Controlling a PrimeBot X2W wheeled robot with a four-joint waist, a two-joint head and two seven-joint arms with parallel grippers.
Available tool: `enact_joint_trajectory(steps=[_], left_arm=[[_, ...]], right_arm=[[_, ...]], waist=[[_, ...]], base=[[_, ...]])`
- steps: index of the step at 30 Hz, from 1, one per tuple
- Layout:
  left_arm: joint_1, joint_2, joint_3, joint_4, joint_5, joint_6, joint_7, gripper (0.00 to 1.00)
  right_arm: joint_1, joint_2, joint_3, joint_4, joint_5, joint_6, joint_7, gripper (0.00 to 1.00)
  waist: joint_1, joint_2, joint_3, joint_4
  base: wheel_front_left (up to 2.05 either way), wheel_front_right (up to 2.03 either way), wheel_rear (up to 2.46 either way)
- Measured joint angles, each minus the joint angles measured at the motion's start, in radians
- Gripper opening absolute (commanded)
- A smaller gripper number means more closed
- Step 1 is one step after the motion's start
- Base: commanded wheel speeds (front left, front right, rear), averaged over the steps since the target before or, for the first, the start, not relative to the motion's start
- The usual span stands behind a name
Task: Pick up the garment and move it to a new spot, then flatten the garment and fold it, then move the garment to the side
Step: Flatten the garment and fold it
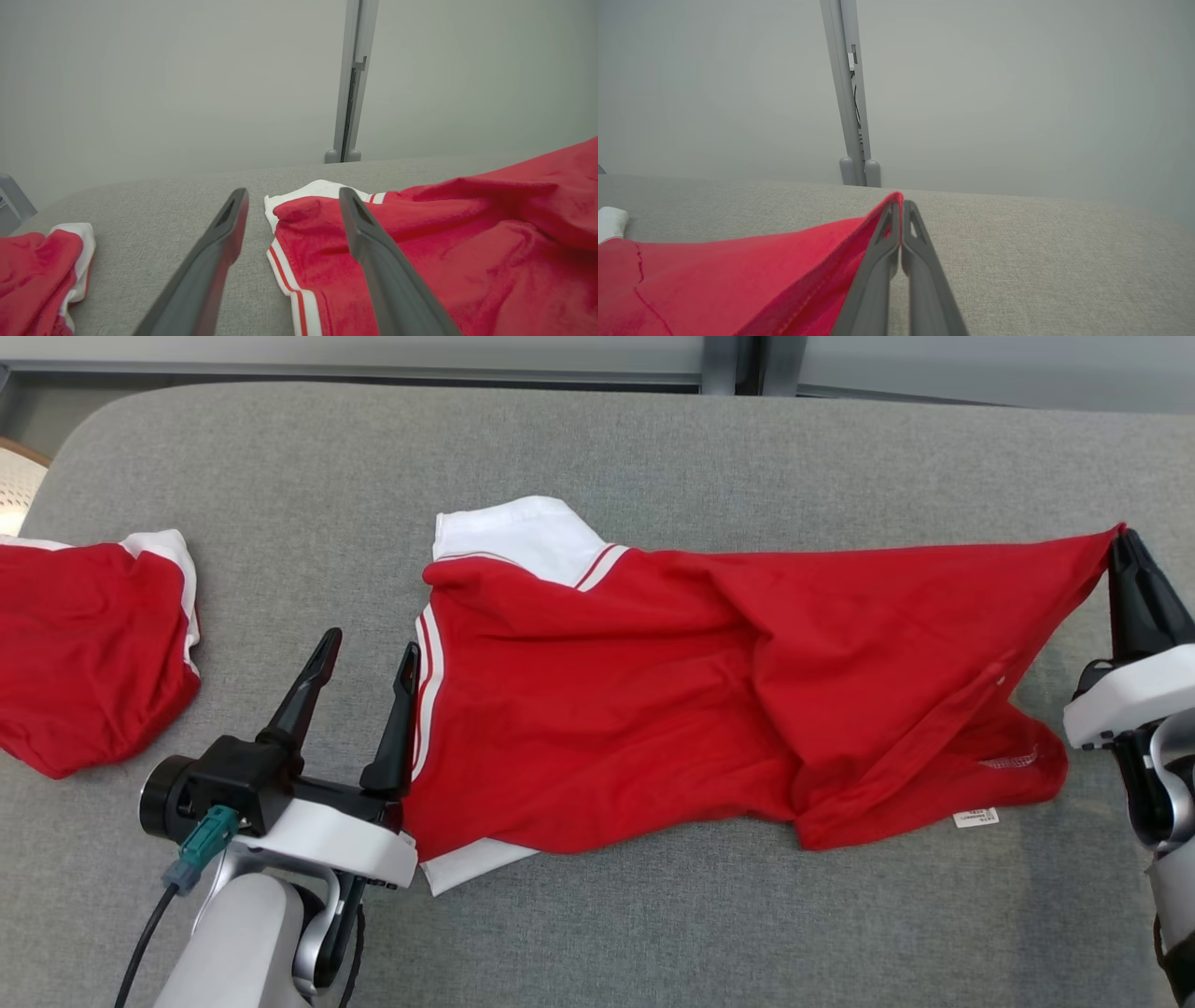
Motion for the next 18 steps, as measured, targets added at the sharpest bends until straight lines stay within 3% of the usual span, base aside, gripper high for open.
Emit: enact_joint_trajectory(steps=[1,2,10,18], left_arm=[[-0.002,0.0,0.0,0.001,0.002,-0.001,0.0,1.0],[-0.006,-0.001,0.001,0.0,0.003,-0.004,0.0,1.0],[-0.014,-0.01,0.013,0.002,0.014,-0.008,0.0,1.0],[0.017,-0.007,0.031,0.015,0.02,-0.008,0.0,1.0]], right_arm=[[-0.016,-0.002,-0.002,0.019,-0.002,0.0,-0.006,0.39],[-0.029,-0.003,-0.002,0.037,-0.002,0.0,-0.016,1.0],[-0.069,0.01,-0.017,0.153,-0.016,0.0,-0.101,1.0],[0.079,0.052,-0.032,0.044,-0.049,0.0,-0.151,1.0]], waist=[[0.0,0.0,0.006,0.0],[0.0,0.0,0.012,0.0],[0.0,0.0,0.031,-0.014],[0.0,0.0,-0.018,-0.046]], base=[[0.0,0.0,0.0],[0.0,0.0,0.0],[0.0,0.0,0.0],[0.0,0.0,0.0]])
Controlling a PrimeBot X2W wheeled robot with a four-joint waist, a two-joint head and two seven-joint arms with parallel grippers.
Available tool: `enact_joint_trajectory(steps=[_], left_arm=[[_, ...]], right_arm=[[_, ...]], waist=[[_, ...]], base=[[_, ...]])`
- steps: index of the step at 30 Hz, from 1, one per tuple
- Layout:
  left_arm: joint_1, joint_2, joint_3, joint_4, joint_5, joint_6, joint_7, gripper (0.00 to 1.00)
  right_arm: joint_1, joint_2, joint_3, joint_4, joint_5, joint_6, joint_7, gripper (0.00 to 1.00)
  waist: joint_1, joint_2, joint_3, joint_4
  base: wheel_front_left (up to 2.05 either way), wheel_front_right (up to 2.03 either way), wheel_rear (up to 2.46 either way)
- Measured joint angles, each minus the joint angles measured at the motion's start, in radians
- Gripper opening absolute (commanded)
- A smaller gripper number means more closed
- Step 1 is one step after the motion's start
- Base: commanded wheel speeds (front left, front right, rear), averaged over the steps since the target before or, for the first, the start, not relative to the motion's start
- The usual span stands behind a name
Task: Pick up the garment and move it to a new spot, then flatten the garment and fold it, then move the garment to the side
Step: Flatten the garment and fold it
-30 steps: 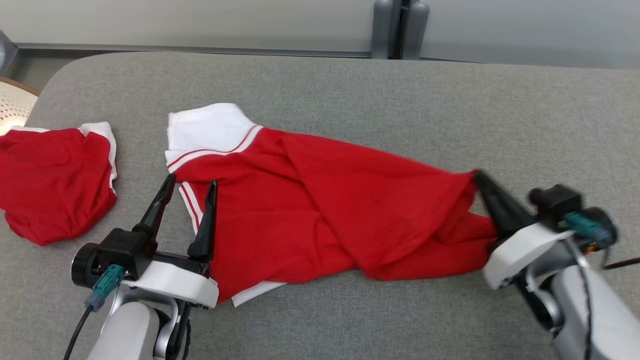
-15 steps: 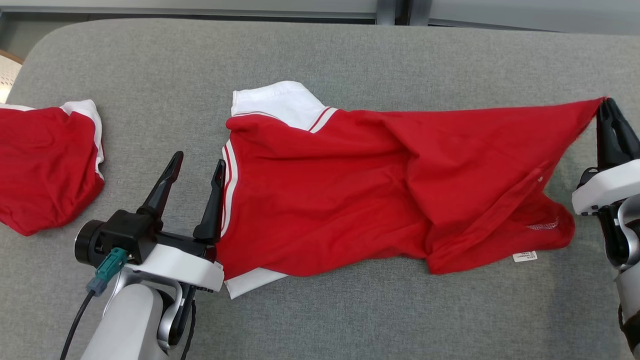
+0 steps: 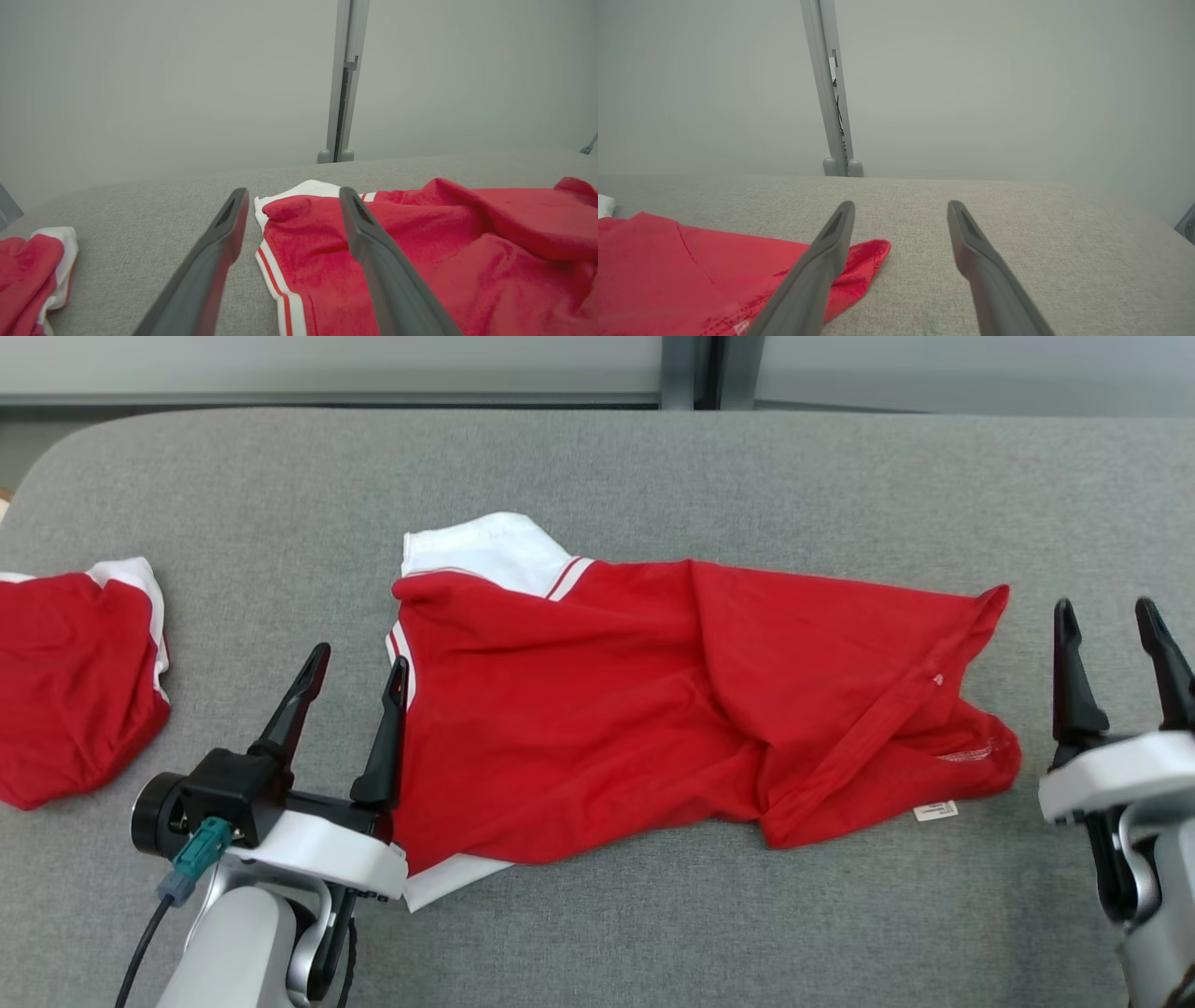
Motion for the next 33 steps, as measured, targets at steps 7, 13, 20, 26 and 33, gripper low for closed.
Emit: enact_joint_trajectory(steps=[7,13,20,26,33], left_arm=[[0.037,0.003,0.004,0.01,0.002,0.001,0.0,1.0],[0.067,0.009,0.009,0.017,0.006,0.006,0.0,1.0],[0.098,0.023,0.011,0.013,0.006,0.015,0.001,1.0],[0.11,0.033,0.009,-0.001,0.006,0.019,0.008,1.0],[0.11,0.034,-0.001,-0.012,0.004,0.023,0.016,1.0]], right_arm=[[0.195,0.035,-0.02,-0.215,-0.029,0.0,0.054,1.0],[0.349,0.068,-0.025,-0.393,-0.039,0.0,0.138,1.0],[0.444,0.11,-0.021,-0.51,-0.038,0.0,0.195,1.0],[0.462,0.123,-0.018,-0.54,-0.037,0.0,0.211,1.0],[0.465,0.127,-0.012,-0.545,-0.037,0.0,0.216,1.0]], waist=[[0.0,0.0,-0.063,-0.017],[0.0,0.0,-0.11,-0.025],[0.0,0.0,-0.138,-0.046],[0.0,0.0,-0.139,-0.056],[0.0,0.0,-0.132,-0.056]], base=[[0.0,0.0,0.0],[0.0,0.0,0.0],[0.0,0.0,0.0],[0.0,0.0,0.0],[0.0,0.0,0.0]])
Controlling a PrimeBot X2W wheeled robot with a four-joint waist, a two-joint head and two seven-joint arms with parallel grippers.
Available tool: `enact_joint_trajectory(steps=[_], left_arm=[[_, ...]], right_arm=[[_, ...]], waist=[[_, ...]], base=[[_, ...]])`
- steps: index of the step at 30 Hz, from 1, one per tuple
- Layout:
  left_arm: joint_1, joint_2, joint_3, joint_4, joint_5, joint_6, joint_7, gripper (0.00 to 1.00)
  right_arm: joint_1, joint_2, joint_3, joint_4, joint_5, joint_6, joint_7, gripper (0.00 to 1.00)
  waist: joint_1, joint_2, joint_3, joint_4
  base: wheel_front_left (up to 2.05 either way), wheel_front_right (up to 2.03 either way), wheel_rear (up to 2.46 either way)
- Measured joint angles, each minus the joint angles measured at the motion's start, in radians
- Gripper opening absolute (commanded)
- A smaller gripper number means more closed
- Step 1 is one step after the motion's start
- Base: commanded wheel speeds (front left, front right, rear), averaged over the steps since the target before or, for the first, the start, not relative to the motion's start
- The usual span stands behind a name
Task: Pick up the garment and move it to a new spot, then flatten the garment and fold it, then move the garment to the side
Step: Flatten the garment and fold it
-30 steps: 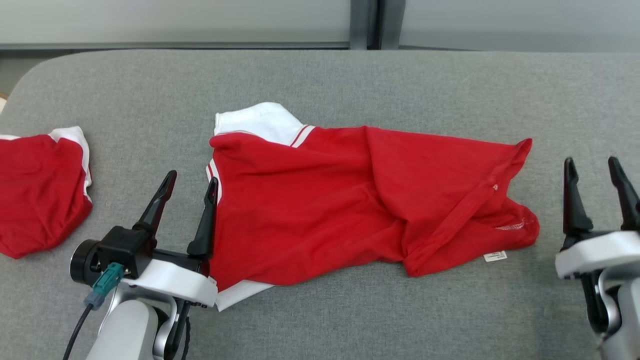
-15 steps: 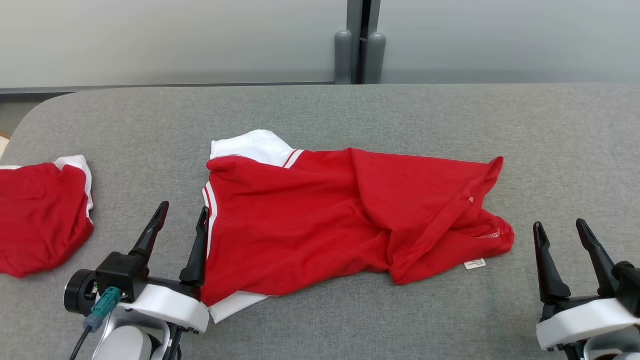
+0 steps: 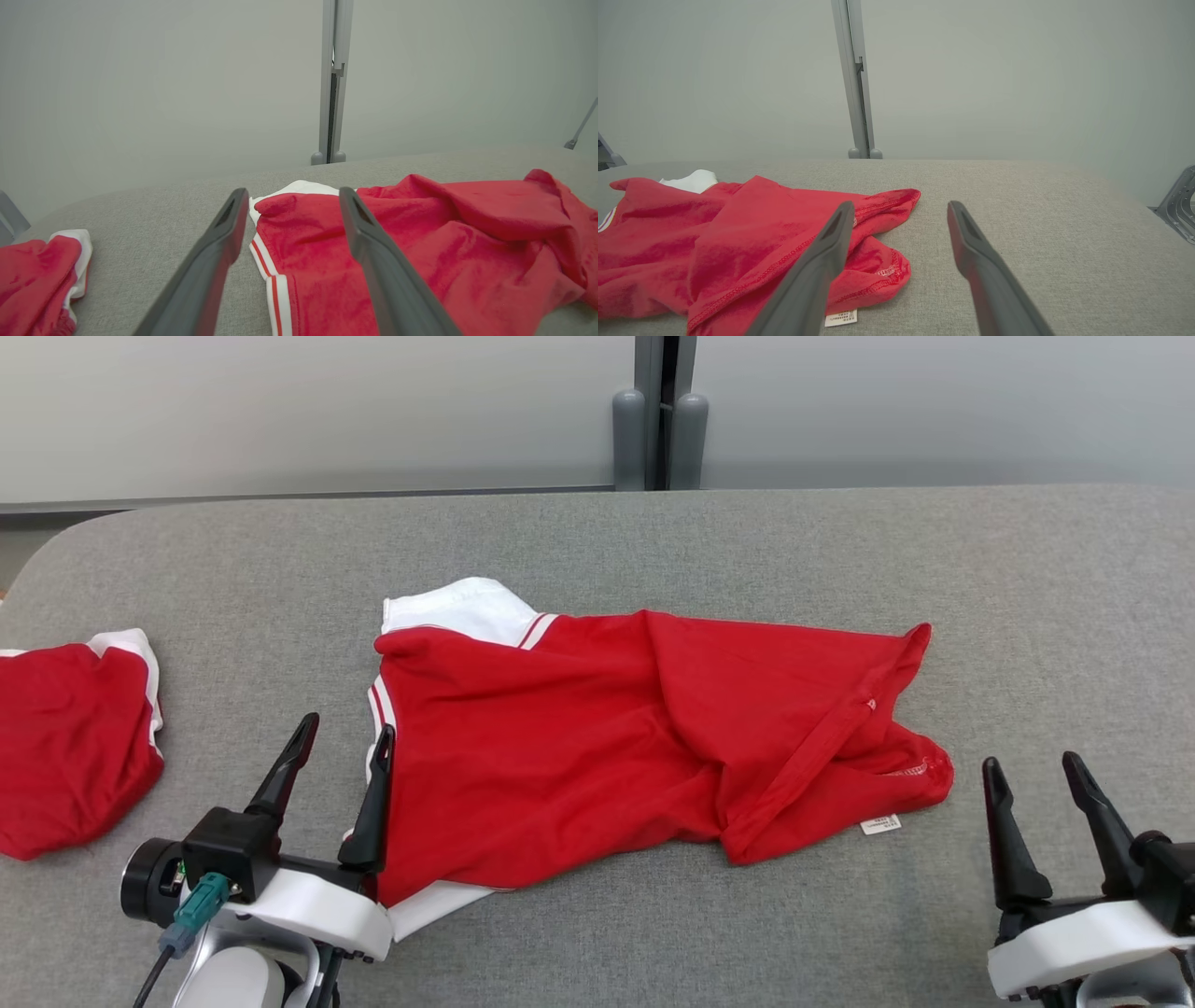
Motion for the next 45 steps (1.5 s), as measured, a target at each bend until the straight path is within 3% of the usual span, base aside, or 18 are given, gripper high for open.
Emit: enact_joint_trajectory(steps=[7,12,18,19,21,26,39,40,41,42,45], left_arm=[[-0.029,-0.009,-0.021,-0.006,0.0,-0.002,0.001,1.0],[-0.059,-0.022,-0.038,0.0,0.0,-0.009,-0.001,1.0],[-0.085,-0.031,-0.048,0.011,0.0,-0.014,-0.005,1.0],[-0.085,-0.031,-0.048,0.013,0.0,-0.014,-0.008,1.0],[-0.086,-0.032,-0.048,0.015,0.0,-0.014,-0.01,1.0],[-0.099,-0.034,-0.044,0.024,0.0,-0.015,-0.011,1.0],[-0.104,-0.036,-0.034,0.033,0.0,-0.015,-0.015,1.0],[-0.105,-0.036,-0.034,0.034,0.0,-0.016,-0.015,1.0],[-0.106,-0.037,-0.035,0.035,0.0,-0.018,-0.015,1.0],[-0.107,-0.04,-0.035,0.036,0.0,-0.019,-0.015,1.0],[-0.107,-0.043,-0.034,0.037,0.0,-0.021,-0.015,1.0]], right_arm=[[-0.042,0.001,0.104,0.062,0.018,0.0,0.019,1.0],[-0.1,0.011,0.2,0.174,0.051,0.0,0.017,1.0],[-0.171,0.034,0.24,0.311,0.101,0.0,-0.012,1.0],[-0.184,0.036,0.247,0.33,0.106,0.0,-0.018,0.86],[-0.194,0.037,0.255,0.342,0.116,0.0,-0.023,0.0],[-0.226,0.02,0.241,0.369,0.136,0.0,-0.059,0.0],[-0.236,-0.097,-0.018,0.324,0.073,0.0,-0.031,0.0],[-0.239,-0.097,-0.027,0.33,0.072,0.0,-0.023,0.34],[-0.239,-0.097,-0.034,0.339,0.067,0.0,-0.021,0.75],[-0.239,-0.094,-0.039,0.346,0.066,0.0,-0.021,1.0],[-0.232,-0.076,-0.049,0.355,0.063,0.0,-0.023,1.0]], waist=[[0.0,0.0,0.03,0.021],[0.0,0.0,0.056,0.05],[0.0,0.0,0.089,0.08],[0.0,0.0,0.094,0.083],[0.0,0.0,0.099,0.086],[0.0,0.0,0.115,0.087],[0.0,0.0,0.124,0.06],[0.0,0.0,0.123,0.06],[0.0001,0.0,0.123,0.06],[0.0,0.0,0.123,0.061],[0.0,0.0,0.123,0.063]], base=[[0.0,0.0,0.0],[0.0,0.0,0.0],[0.0,0.0,0.0],[0.0,0.0,0.0],[0.0,0.0,0.0],[0.0,0.0,0.0],[0.0,0.0,0.0],[0.0,0.0,0.0],[0.0,0.0,0.0],[0.0,0.0,0.0],[0.0,0.0,0.0]])
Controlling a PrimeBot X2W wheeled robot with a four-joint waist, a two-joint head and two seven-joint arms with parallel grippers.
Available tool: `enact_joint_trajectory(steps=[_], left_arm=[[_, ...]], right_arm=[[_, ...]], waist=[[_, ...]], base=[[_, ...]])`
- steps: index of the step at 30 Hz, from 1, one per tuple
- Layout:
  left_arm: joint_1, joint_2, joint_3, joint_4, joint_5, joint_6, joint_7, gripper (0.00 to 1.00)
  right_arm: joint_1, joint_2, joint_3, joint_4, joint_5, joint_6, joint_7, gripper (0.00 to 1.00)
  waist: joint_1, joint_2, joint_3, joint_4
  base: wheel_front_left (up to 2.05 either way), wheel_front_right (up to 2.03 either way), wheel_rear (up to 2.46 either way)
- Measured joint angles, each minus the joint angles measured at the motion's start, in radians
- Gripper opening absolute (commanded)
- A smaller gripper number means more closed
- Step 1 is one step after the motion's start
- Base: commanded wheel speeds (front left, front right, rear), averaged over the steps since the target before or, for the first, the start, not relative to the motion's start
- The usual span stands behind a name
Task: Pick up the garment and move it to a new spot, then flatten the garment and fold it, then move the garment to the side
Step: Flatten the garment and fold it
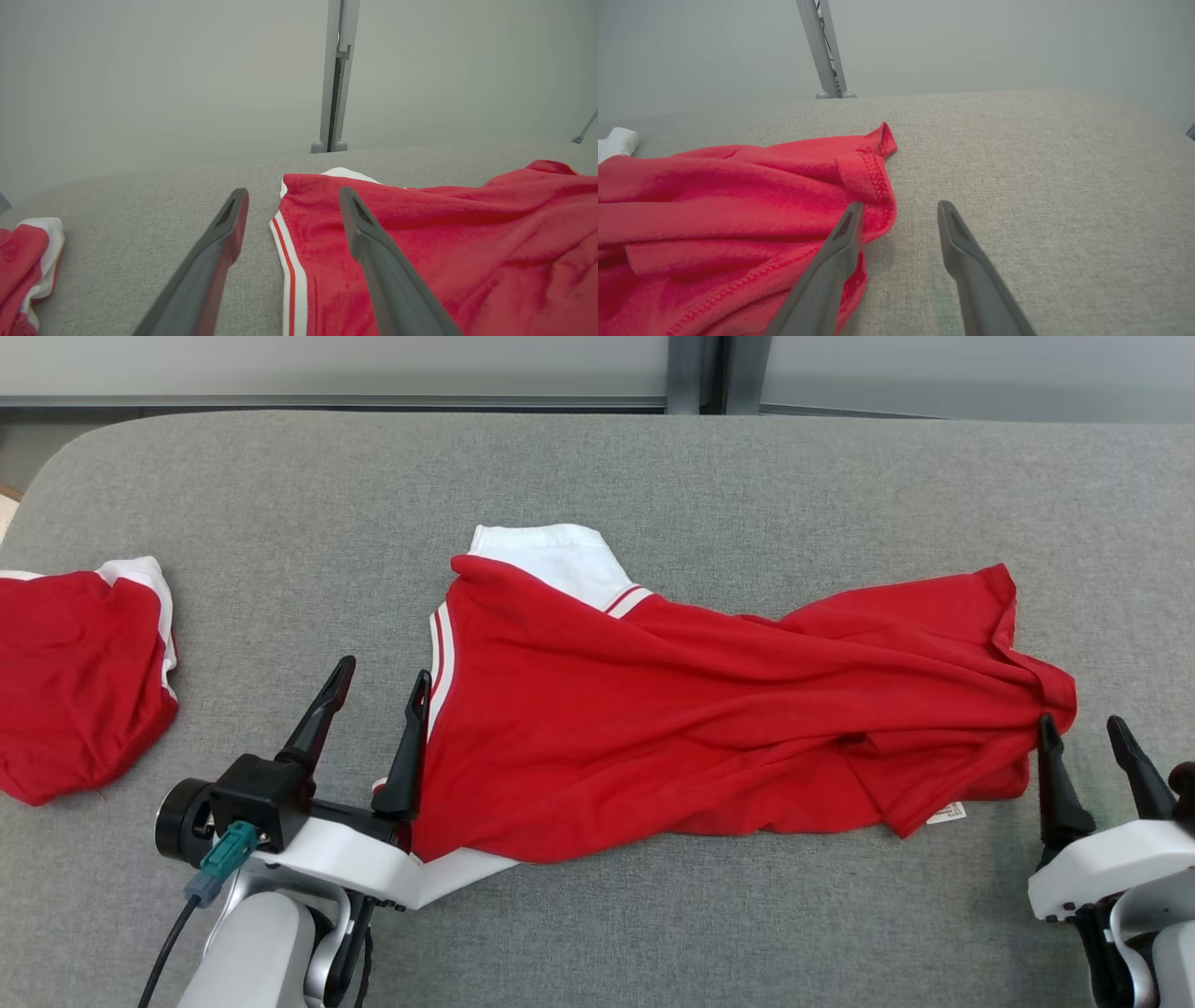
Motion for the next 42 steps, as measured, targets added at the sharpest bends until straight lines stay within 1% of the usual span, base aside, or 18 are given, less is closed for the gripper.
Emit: enact_joint_trajectory(steps=[4,10,13,19,27,33,36,42], left_arm=[[0.004,0.0,0.01,0.0,0.0,0.0,0.0,1.0],[0.043,0.004,0.026,0.003,0.001,0.008,0.0,1.0],[0.064,0.006,0.029,0.006,0.002,0.013,0.0,1.0],[0.106,0.012,0.026,0.021,0.005,0.016,0.0,1.0],[0.113,0.016,0.016,0.031,0.004,0.017,0.005,1.0],[0.111,0.017,0.007,0.051,-0.001,0.018,0.017,1.0],[0.099,0.013,-0.007,0.101,-0.009,0.012,0.057,1.0],[0.086,-0.004,-0.022,0.248,-0.056,-0.011,0.179,1.0]], right_arm=[[0.034,0.03,-0.002,-0.031,-0.004,0.0,-0.034,1.0],[0.087,0.048,0.001,-0.161,-0.044,0.0,-0.072,1.0],[0.117,0.059,0.004,-0.227,-0.054,0.0,-0.056,1.0],[0.173,0.078,0.015,-0.306,-0.063,0.0,-0.008,1.0],[0.196,0.086,0.021,-0.343,-0.063,0.0,0.019,1.0],[0.196,0.087,0.025,-0.349,-0.062,0.0,0.023,1.0],[0.196,0.087,0.029,-0.351,-0.062,0.0,0.024,1.0],[0.194,0.09,0.047,-0.351,-0.062,0.0,0.024,1.0]], waist=[[0.0,0.0,-0.009,-0.003],[0.0,0.0,-0.046,-0.016],[0.0,0.0,-0.067,-0.024],[0.0,0.0,-0.109,-0.038],[0.0,0.0,-0.121,-0.045],[0.0,0.0,-0.118,-0.047],[0.0,0.0,-0.111,-0.048],[0.0,0.0,-0.099,-0.055]], base=[[0.0,0.0,0.0],[0.0,0.0,0.0],[0.0,0.0,0.0],[0.0,0.0,0.0],[0.0,0.0,0.0],[0.0,0.0,0.0],[0.0,0.0,0.0],[0.0,0.0,0.0]])
